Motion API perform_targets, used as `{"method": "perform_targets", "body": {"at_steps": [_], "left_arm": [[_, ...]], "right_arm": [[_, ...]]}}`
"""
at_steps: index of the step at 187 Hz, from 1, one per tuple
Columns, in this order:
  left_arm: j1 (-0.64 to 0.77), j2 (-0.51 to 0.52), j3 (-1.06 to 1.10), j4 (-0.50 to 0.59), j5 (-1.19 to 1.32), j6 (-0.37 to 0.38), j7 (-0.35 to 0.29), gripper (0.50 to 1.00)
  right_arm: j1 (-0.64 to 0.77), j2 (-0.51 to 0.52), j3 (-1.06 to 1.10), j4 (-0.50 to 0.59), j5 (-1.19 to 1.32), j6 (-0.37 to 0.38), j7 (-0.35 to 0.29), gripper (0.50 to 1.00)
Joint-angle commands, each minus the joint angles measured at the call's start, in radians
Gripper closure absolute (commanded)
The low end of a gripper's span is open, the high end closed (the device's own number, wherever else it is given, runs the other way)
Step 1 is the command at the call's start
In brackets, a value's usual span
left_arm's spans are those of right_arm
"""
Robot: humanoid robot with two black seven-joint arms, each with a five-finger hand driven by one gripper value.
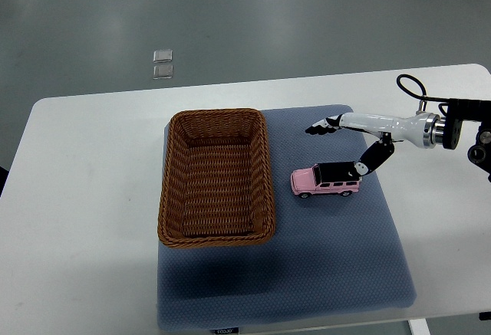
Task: Place pink car in brown basket
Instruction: 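Reach the right hand over the pink toy SUV, then close the right hand fingers around the pink SUV's black roof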
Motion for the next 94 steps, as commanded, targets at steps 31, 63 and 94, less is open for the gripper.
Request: {"method": "perform_targets", "body": {"at_steps": [31, 63, 94], "left_arm": [[0.0, 0.0, 0.003, -0.002, 0.001, 0.0, 0.0, 0.5], [-0.001, 0.0, 0.004, -0.005, 0.001, 0.0, 0.0, 0.5], [0.0, 0.0, 0.004, -0.005, 0.001, 0.0, 0.0, 0.5]], "right_arm": [[0.005, 0.0, -0.087, -0.003, -0.05, -0.096, -0.068, 0.591], [0.005, -0.001, -0.094, -0.005, -0.065, -0.096, -0.078, 0.589], [0.005, -0.001, -0.103, -0.005, -0.068, -0.096, -0.089, 0.595]]}}
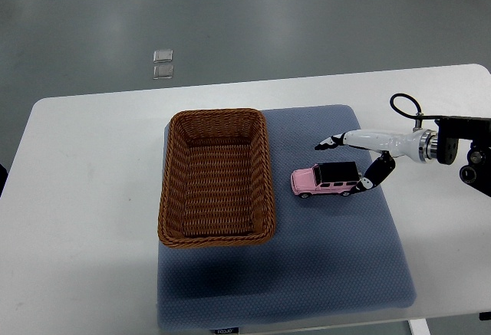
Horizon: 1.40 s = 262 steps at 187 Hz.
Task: Place pink car in brown basket
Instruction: 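Close the right hand fingers around the pink SUV's black roof, then lift the pink SUV and carry it over the wicker basket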
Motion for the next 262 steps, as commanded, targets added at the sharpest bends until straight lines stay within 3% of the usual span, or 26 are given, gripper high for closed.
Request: {"method": "perform_targets", "body": {"at_steps": [1, 58, 146, 162, 186, 262], "left_arm": [[0.0, 0.0, 0.0, 0.0, 0.0, 0.0, 0.0, 0.5], [-0.001, 0.0, 0.0, -0.002, 0.0, 0.0, 0.0, 0.5], [-0.001, 0.0, 0.0, -0.002, 0.0, 0.0, 0.0, 0.5], [-0.001, 0.0, 0.0, -0.002, 0.0, 0.0, 0.0, 0.5], [-0.001, 0.0, 0.0, -0.002, 0.0, 0.0, 0.0, 0.5], [-0.001, 0.0, 0.0, -0.002, -0.002, 0.0, 0.0, 0.5]], "right_arm": [[0.0, 0.0, -0.004, 0.0, -0.002, 0.0, -0.004, 0.597], [0.0, 0.01, -0.004, 0.003, -0.001, -0.002, 0.001, 0.63], [0.012, 0.012, -0.047, 0.003, -0.015, -0.008, 0.004, 0.74], [0.014, 0.012, -0.047, 0.002, -0.016, -0.022, 0.004, 0.795], [0.015, 0.01, -0.048, 0.002, -0.019, -0.025, 0.004, 0.999], [0.086, -0.065, -0.017, 0.006, 0.004, -0.129, 0.011, 1.0]]}}
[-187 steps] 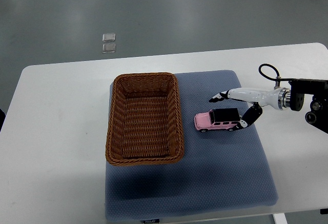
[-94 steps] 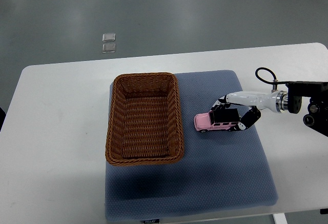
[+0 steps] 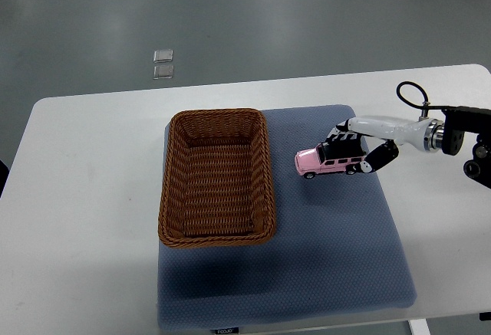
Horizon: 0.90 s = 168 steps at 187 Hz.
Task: Place pink car in brown basket
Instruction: 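Lift the pink SUV and carry it over the wicker basket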
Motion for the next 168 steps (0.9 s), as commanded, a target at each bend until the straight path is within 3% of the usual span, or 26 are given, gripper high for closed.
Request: {"method": "perform_targets", "body": {"at_steps": [1, 47, 118, 168], "left_arm": [[0.0, 0.0, 0.0, 0.0, 0.0, 0.0, 0.0, 0.5], [-0.002, 0.0, 0.0, 0.0, -0.001, 0.0, 0.0, 0.5], [-0.003, 0.0, 0.0, 0.002, -0.001, 0.0, 0.0, 0.5], [-0.003, 0.0, -0.002, -0.001, -0.001, 0.0, 0.0, 0.5]], "right_arm": [[0.039, -0.019, 0.016, 0.0, 0.006, -0.013, 0.002, 1.0], [0.169, 0.028, 0.034, -0.001, 0.009, -0.006, 0.001, 1.0], [0.293, 0.413, -0.119, -0.147, 0.004, -0.01, -0.001, 1.0], [0.299, 0.501, -0.188, -0.225, 0.001, -0.011, -0.001, 1.0]]}}
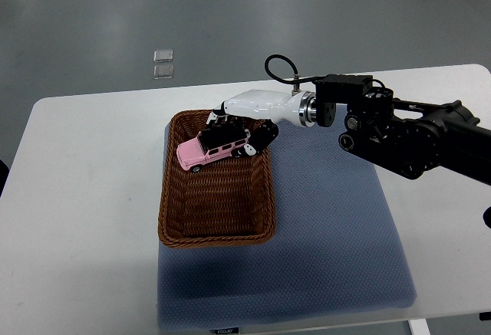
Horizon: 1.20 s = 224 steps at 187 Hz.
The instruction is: Place pink car in brown basket
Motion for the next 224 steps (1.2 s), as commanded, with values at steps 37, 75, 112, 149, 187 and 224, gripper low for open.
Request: {"method": "perform_targets", "body": {"at_steps": [37, 75, 112, 149, 187, 224], "left_arm": [[0.0, 0.0, -0.001, -0.002, 0.0, 0.0, 0.0, 0.5], [0.0, 0.0, 0.0, -0.002, 0.002, 0.0, 0.0, 0.5], [0.0, 0.0, 0.0, -0.002, 0.002, 0.0, 0.0, 0.5], [0.0, 0.0, 0.0, -0.002, 0.002, 0.0, 0.0, 0.5], [0.0, 0.0, 0.0, -0.002, 0.0, 0.0, 0.0, 0.5], [0.0, 0.0, -0.001, -0.002, 0.0, 0.0, 0.0, 0.5]], "right_arm": [[-0.011, 0.027, -0.039, -0.035, -0.002, -0.007, -0.003, 0.953], [-0.028, 0.025, -0.039, -0.041, 0.0, -0.09, -0.004, 0.701], [-0.033, 0.023, -0.034, -0.041, 0.003, -0.095, -0.004, 0.599], [-0.033, 0.008, 0.003, -0.041, 0.032, -0.101, -0.003, 0.591], [-0.07, -0.052, 0.188, -0.047, 0.29, -0.09, -0.015, 0.591], [-0.182, -0.087, 0.353, -0.131, 0.647, -0.105, -0.076, 0.591]]}}
